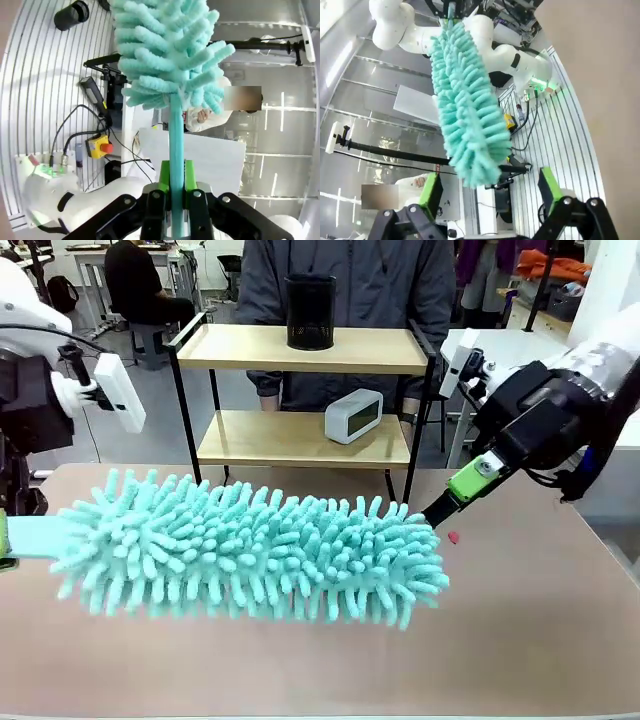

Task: Clean the shelf.
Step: Hand the Duster back to the human.

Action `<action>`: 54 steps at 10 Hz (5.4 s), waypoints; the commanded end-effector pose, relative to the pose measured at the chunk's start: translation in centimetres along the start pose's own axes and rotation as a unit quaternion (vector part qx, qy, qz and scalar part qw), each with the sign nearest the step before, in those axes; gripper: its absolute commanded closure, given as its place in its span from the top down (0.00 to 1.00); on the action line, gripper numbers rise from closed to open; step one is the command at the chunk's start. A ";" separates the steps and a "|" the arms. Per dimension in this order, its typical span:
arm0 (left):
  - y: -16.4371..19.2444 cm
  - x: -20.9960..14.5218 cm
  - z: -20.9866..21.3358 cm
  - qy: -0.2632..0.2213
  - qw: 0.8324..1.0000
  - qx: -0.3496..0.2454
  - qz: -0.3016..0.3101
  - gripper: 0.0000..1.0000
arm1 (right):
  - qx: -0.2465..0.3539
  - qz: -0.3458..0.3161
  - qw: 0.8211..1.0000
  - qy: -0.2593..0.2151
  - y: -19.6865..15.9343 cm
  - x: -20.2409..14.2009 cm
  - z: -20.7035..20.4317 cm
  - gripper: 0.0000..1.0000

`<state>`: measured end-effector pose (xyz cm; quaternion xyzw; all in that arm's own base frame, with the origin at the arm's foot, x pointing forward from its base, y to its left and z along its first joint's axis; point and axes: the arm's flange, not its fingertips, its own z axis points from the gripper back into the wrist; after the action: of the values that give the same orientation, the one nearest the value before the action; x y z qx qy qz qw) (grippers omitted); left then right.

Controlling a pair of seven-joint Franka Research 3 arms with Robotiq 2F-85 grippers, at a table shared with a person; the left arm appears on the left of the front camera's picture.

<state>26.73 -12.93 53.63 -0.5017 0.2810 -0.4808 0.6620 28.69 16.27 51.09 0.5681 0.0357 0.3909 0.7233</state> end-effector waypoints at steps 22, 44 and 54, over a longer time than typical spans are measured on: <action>2.6 3.6 -1.5 0.032 0.999 -0.007 -0.040 0.12 | 0.097 -0.053 0.982 0.152 -0.9 2.0 -8.2 0.00; 1.2 -19.3 10.5 -0.548 0.820 0.146 0.074 1.00 | 0.109 -0.020 0.991 0.077 1.3 -2.3 2.6 0.00; 3.2 -25.8 11.6 -0.529 0.832 0.131 0.103 1.00 | 0.022 -0.132 0.878 -0.460 -1.7 -24.5 21.1 0.00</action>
<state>28.14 15.05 52.14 -0.5575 -0.1274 -0.0952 0.8148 22.51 -16.05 48.59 0.6759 -0.2309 0.0209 0.6996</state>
